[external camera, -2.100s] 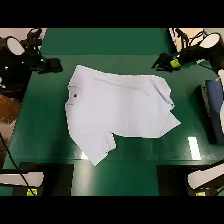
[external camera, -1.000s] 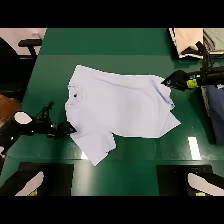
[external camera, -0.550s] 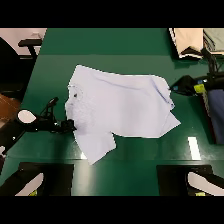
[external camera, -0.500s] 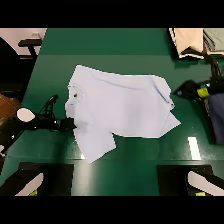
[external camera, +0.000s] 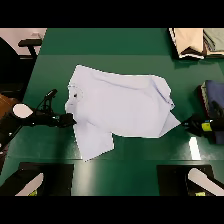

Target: Fold the shirts.

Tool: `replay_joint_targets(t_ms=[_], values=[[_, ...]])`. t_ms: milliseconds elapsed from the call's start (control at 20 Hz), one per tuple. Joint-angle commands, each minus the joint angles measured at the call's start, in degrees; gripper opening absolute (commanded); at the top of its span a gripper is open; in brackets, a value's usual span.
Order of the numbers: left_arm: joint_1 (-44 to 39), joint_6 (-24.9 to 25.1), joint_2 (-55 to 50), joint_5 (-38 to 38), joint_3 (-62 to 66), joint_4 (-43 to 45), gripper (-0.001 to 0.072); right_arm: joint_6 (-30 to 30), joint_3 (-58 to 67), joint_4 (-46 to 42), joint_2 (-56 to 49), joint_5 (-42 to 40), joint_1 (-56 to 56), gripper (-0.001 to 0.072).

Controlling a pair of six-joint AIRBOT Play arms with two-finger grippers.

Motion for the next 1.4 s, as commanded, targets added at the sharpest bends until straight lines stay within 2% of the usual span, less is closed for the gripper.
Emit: replay_joint_targets(t_ms=[0, 100, 200, 250, 300, 350, 500, 600, 850, 1100, 1200, 1350], values=[[0.0, -0.1, 0.0, 0.5, 0.2, -0.2, 0.0023, -3.7, -4.2, 8.0, -3.3, -6.1, -0.8, 0.0428], [0.0, -0.1, 0.0, 0.4, 0.2, -0.4, 0.0023, -3.7, -3.2, 9.3, -5.2, -9.7, 2.4, 0.0423], [0.0, -0.1, 0.0, 0.5, 0.2, -0.5, 0.0023, -3.7, -1.2, 9.6, -7.0, -12.0, 5.8, 0.0255], [0.0, -0.1, 0.0, 0.5, 0.2, -0.6, 0.0023, -3.7, 0.2, 9.6, -7.7, -12.7, 7.6, 0.0132], [0.0, -0.1, 0.0, 0.4, 0.2, -0.6, 0.0023, -3.7, 1.6, 9.4, -8.0, -13.0, 9.2, 0.0051], [0.0, -0.2, 0.0, 0.1, 0.7, -0.6, 0.0022, -3.8, 3.1, 9.0, -7.9, -12.8, 10.6, 0.0017], [0.0, -0.2, 0.1, -4.2, 7.7, -0.1, 0.0022, -3.8, 10.1, 9.0, -4.0, -10.0, 13.3, 0.0017], [0.0, -0.1, 0.1, -7.6, 17.7, 0.9, 0.0022, -3.8, 16.6, 9.0, 1.3, -8.3, 14.0, 0.0017], [0.0, 0.0, 0.1, -13.0, 52.5, 4.0, 0.0022, -3.8, 38.7, 8.3, 15.1, -7.2, 13.9, 0.0016], [0.0, -3.8, 0.1, -16.4, 86.8, 11.7, 0.0022, -0.8, 57.8, -0.4, 23.6, -6.6, 13.9, 0.0016], [0.0, -5.0, 0.8, -15.3, 94.4, 12.9, 0.0022, 1.2, 63.4, -5.0, 25.5, -4.4, 13.9, 0.0015], [0.0, -6.2, 4.1, -10.3, 95.4, 14.4, 0.0021, 4.1, 70.9, -12.0, 25.7, 1.5, 13.9, 0.0015]])
